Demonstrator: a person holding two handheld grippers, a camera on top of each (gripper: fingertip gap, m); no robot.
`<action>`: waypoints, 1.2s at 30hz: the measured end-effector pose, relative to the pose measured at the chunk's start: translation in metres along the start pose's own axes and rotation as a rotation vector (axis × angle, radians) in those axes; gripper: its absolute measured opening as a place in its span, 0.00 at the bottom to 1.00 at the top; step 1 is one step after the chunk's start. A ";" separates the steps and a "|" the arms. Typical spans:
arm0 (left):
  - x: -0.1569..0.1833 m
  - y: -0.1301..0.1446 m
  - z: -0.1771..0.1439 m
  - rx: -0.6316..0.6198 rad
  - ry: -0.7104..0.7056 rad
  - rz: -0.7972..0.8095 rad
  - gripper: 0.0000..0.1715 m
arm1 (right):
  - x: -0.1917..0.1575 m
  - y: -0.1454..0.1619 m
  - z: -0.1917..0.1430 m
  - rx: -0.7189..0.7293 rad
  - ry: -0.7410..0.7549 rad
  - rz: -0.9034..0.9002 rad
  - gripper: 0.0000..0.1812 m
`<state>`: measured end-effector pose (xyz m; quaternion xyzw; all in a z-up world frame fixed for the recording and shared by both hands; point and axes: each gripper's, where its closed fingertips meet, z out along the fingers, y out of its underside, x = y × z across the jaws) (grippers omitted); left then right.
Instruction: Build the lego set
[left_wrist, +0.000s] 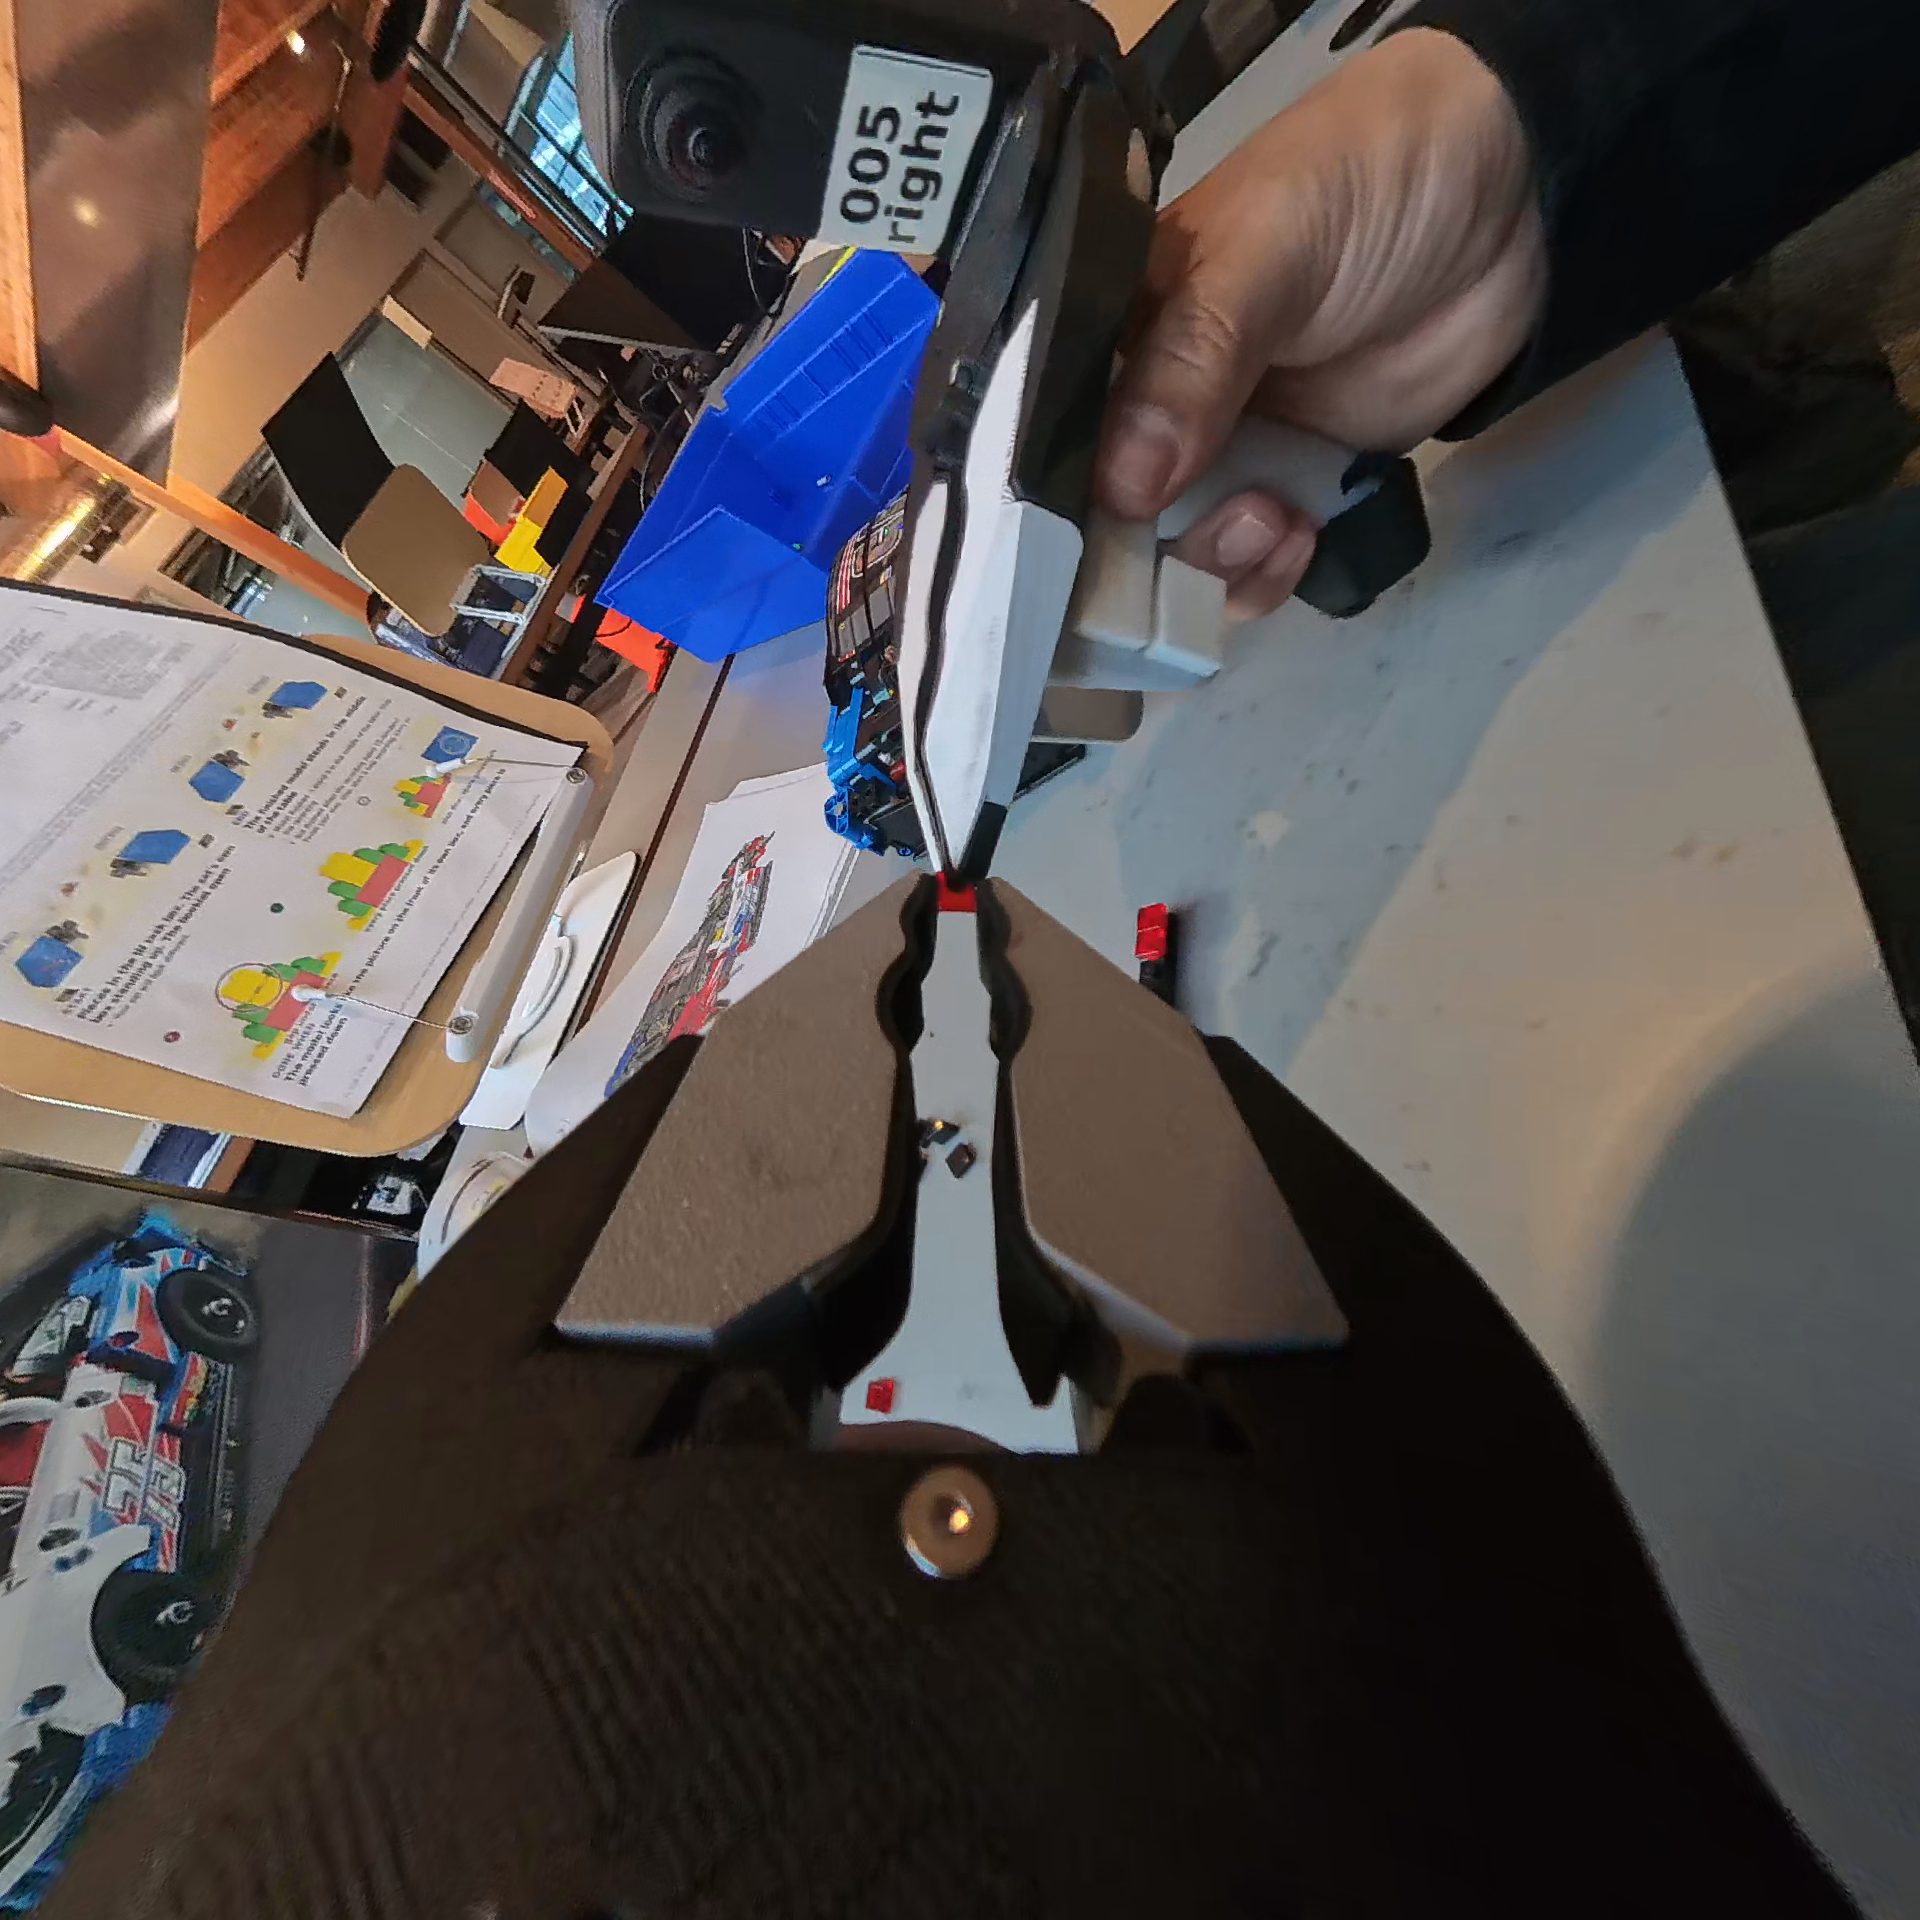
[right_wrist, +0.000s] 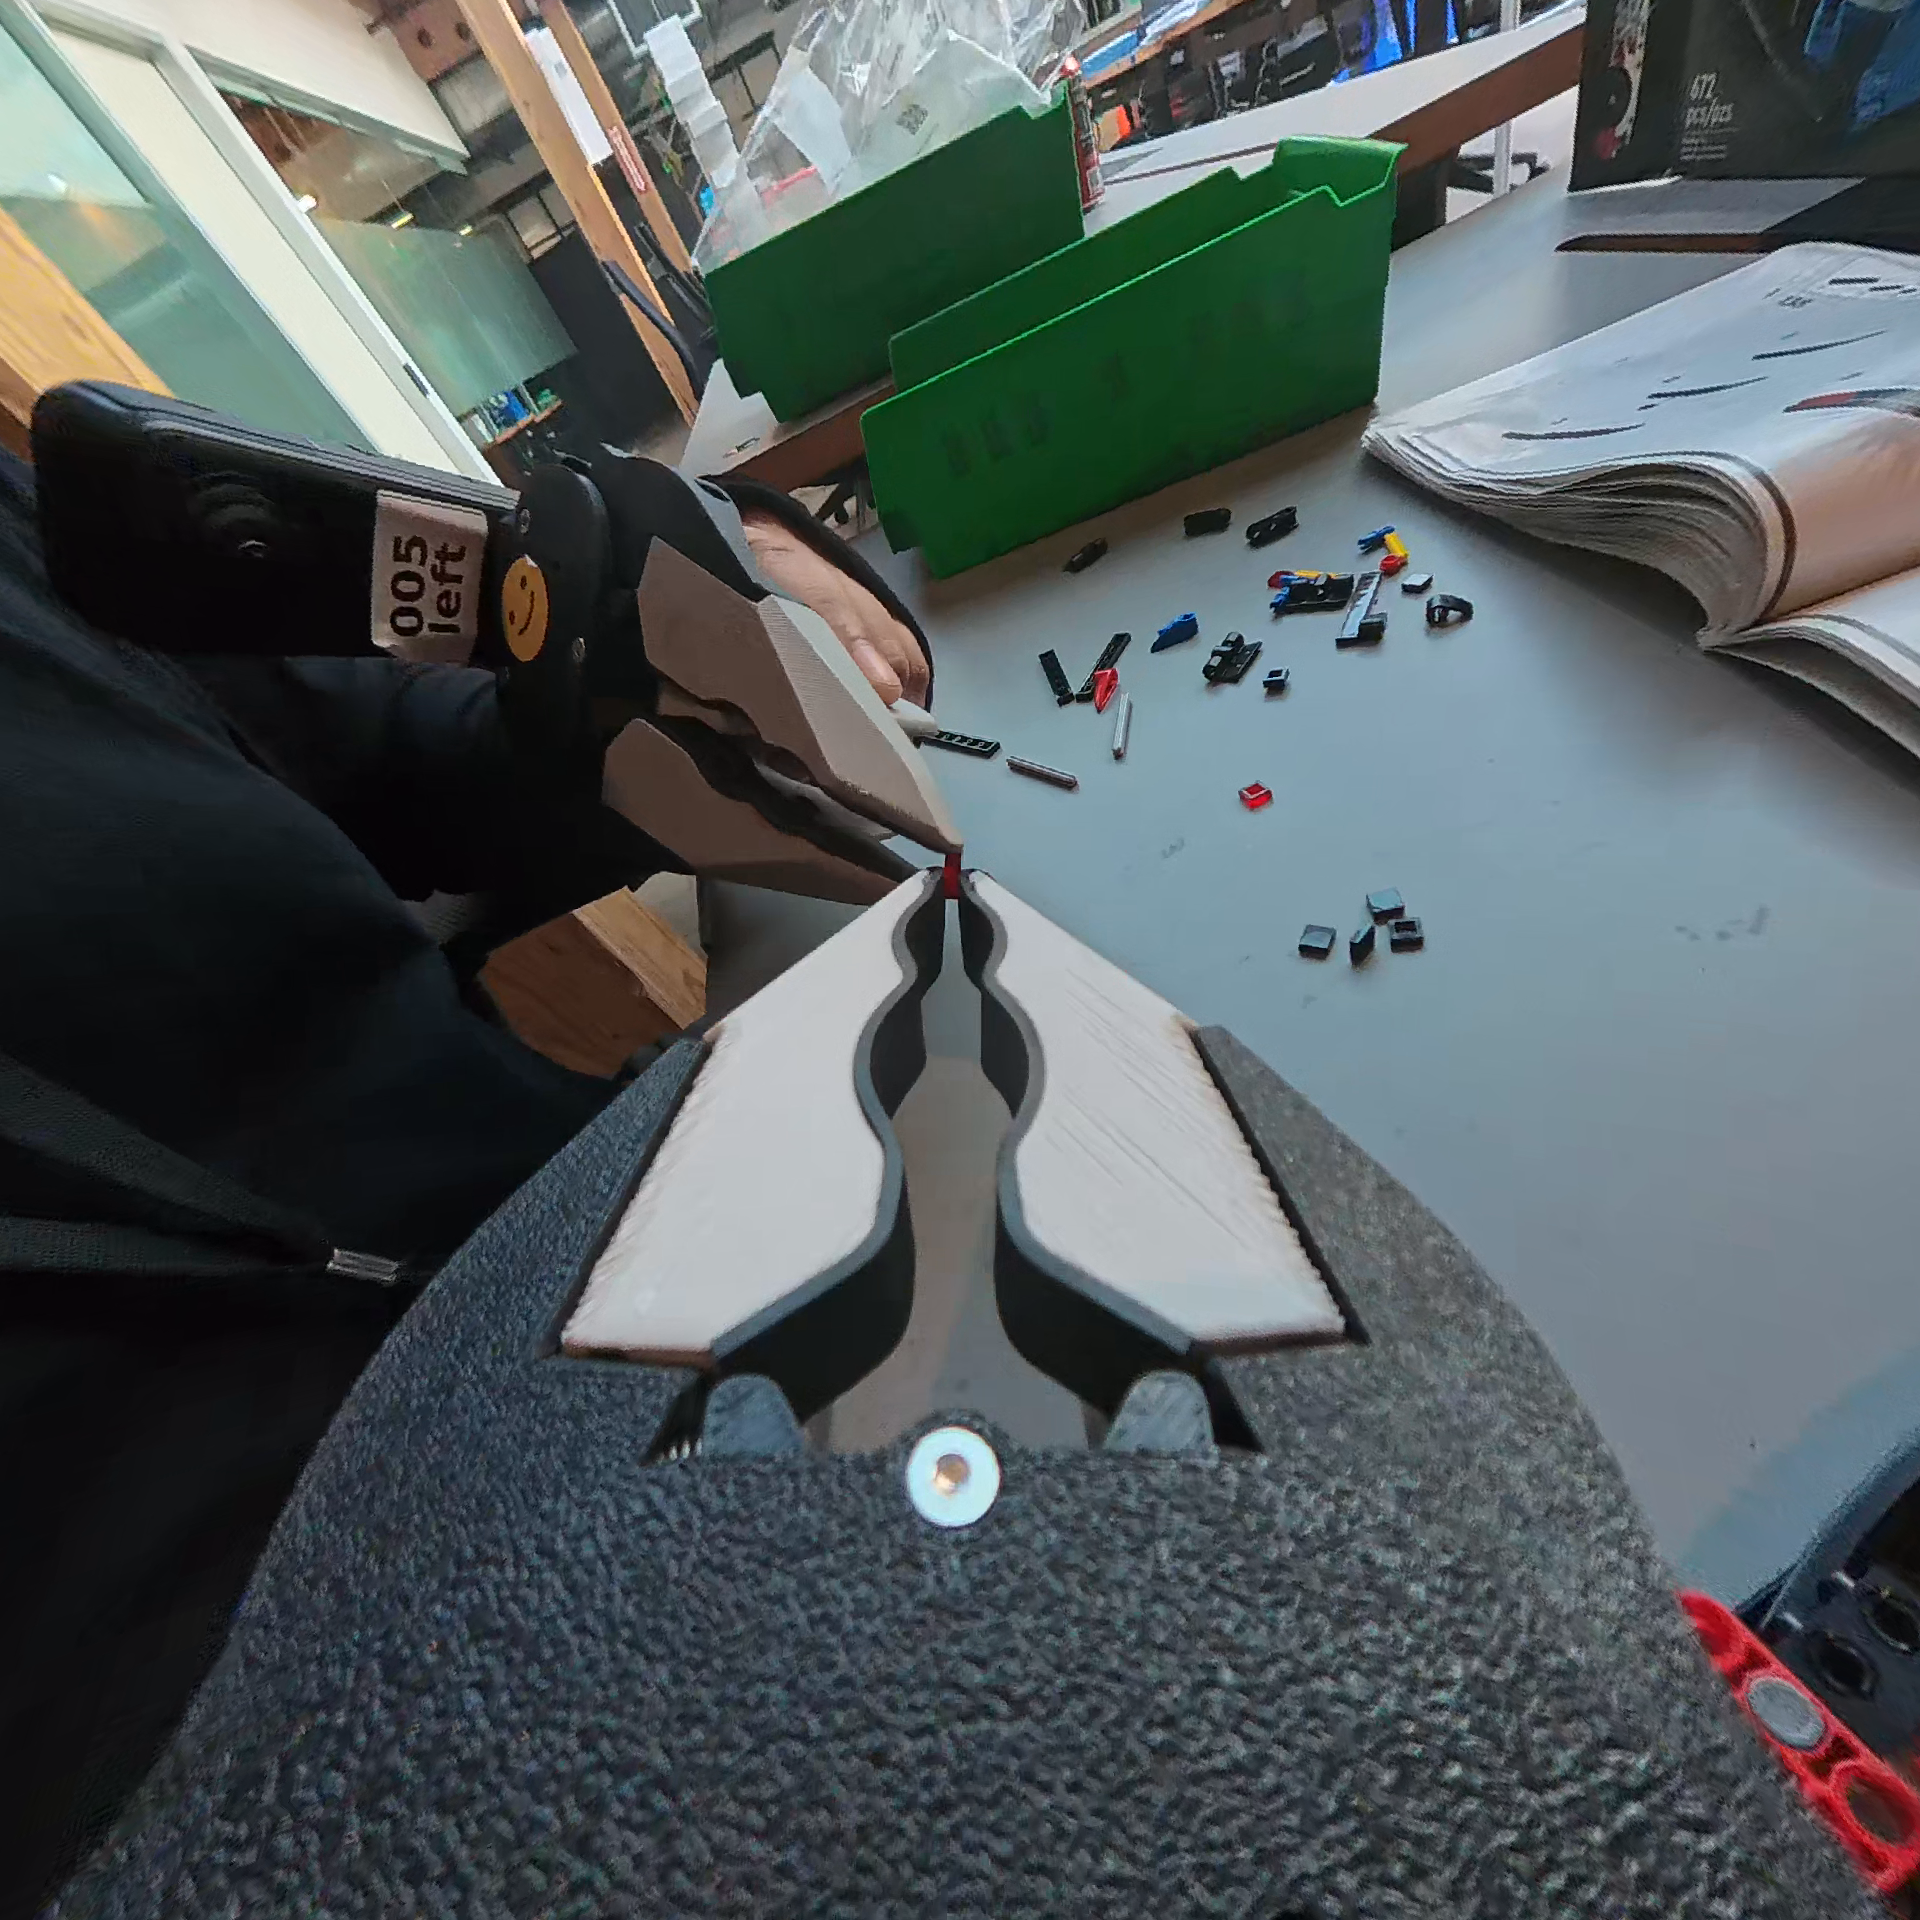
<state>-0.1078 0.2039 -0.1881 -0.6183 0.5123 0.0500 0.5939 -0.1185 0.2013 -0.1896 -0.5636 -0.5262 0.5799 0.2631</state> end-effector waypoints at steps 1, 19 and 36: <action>0.000 0.001 0.000 0.002 0.005 -0.010 0.03 | 0.001 0.000 0.000 0.006 0.004 -0.012 0.00; 0.011 -0.012 -0.036 0.202 0.893 -1.076 0.13 | -0.035 -0.001 0.003 -0.139 0.127 -1.017 0.01; 0.025 -0.019 -0.034 0.183 1.003 -1.074 0.04 | -0.041 0.004 0.005 -0.151 0.142 -1.200 0.01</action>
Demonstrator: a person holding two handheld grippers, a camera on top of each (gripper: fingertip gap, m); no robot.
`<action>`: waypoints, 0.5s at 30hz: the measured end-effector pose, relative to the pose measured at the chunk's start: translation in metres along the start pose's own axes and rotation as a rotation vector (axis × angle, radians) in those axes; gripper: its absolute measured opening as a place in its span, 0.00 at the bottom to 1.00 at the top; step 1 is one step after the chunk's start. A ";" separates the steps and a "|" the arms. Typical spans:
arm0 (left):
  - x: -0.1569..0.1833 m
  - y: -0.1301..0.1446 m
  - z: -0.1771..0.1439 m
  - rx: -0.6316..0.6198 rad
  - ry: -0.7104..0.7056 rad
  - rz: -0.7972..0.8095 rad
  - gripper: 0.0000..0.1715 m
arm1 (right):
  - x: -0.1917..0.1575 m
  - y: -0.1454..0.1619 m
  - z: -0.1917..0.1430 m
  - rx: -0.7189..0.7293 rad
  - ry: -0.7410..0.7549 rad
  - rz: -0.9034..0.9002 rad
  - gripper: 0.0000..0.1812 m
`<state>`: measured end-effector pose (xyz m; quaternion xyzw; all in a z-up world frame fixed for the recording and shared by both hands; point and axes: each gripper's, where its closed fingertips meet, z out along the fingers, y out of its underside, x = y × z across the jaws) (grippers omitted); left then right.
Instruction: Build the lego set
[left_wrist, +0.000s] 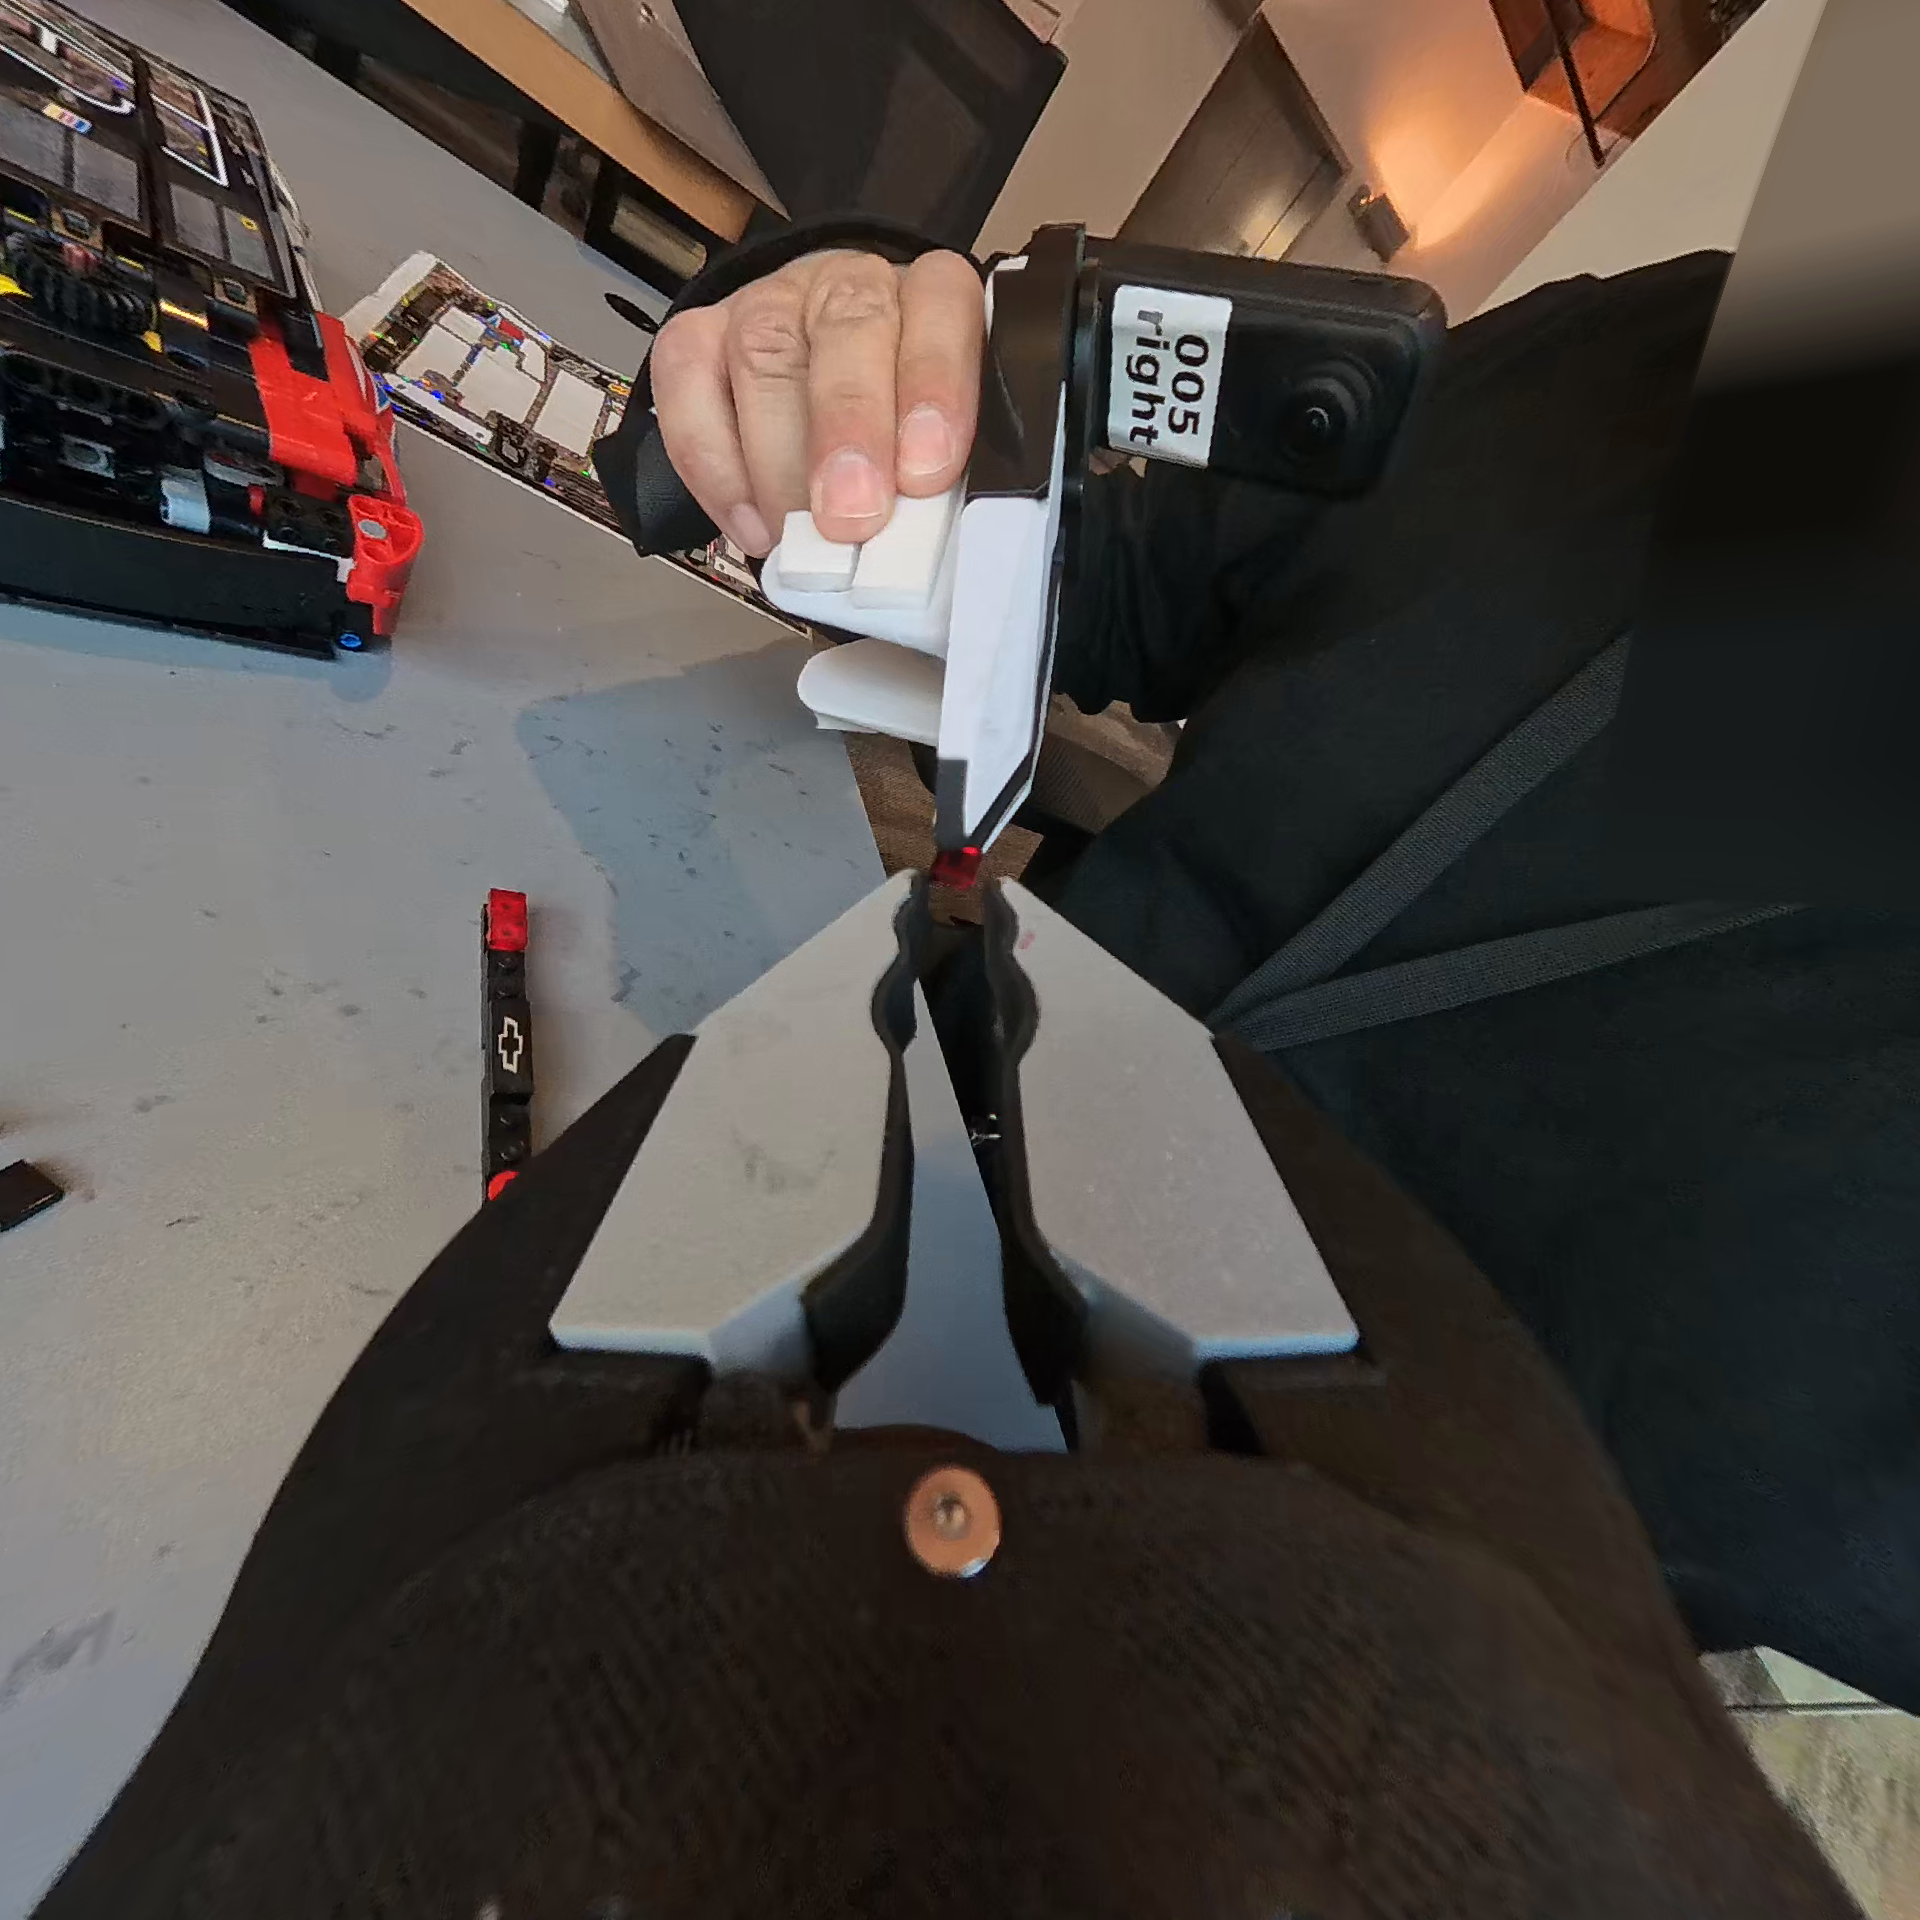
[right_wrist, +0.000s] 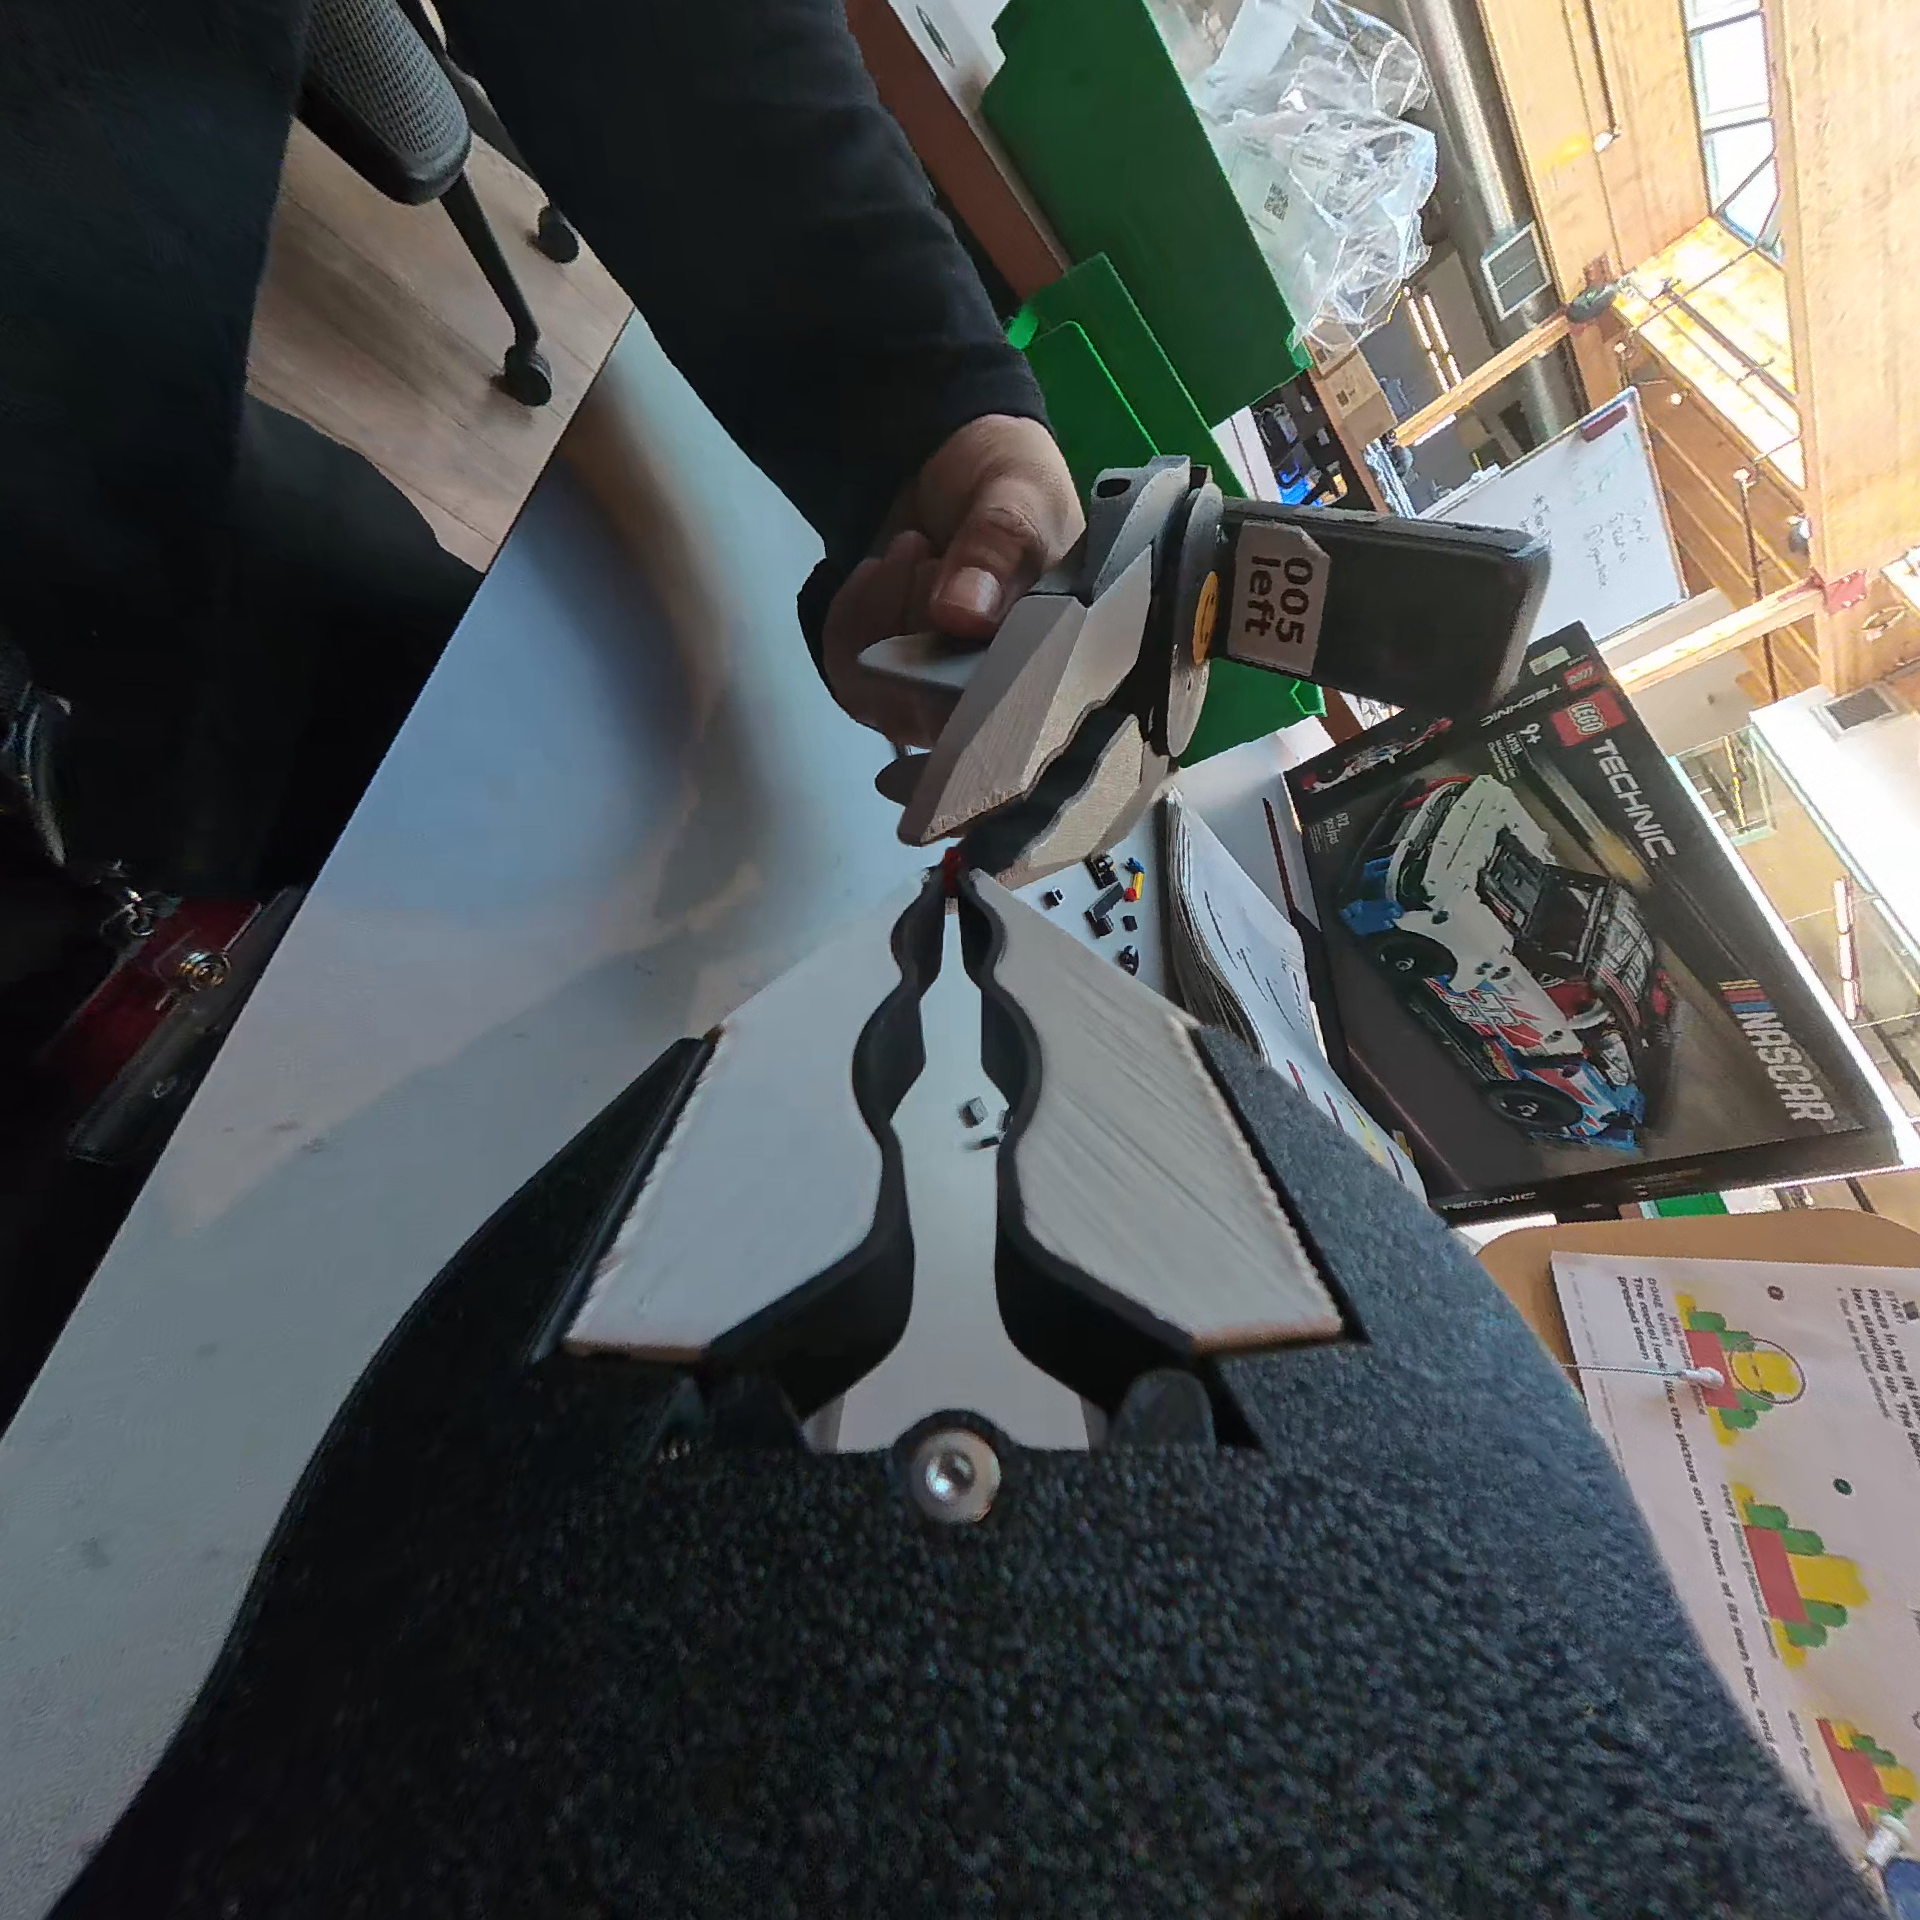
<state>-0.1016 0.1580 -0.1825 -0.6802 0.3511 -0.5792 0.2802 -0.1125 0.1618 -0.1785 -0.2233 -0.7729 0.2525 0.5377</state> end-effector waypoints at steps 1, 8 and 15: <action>0.000 0.001 0.000 0.001 0.003 0.001 0.04 | 0.000 0.000 0.000 0.003 -0.001 0.000 0.01; -0.002 0.001 -0.002 0.017 0.017 -0.018 0.04 | -0.005 0.001 0.001 0.003 -0.021 -0.013 0.01; -0.002 0.002 0.000 0.005 0.013 -0.011 0.04 | -0.008 0.002 0.004 -0.002 -0.037 -0.018 0.01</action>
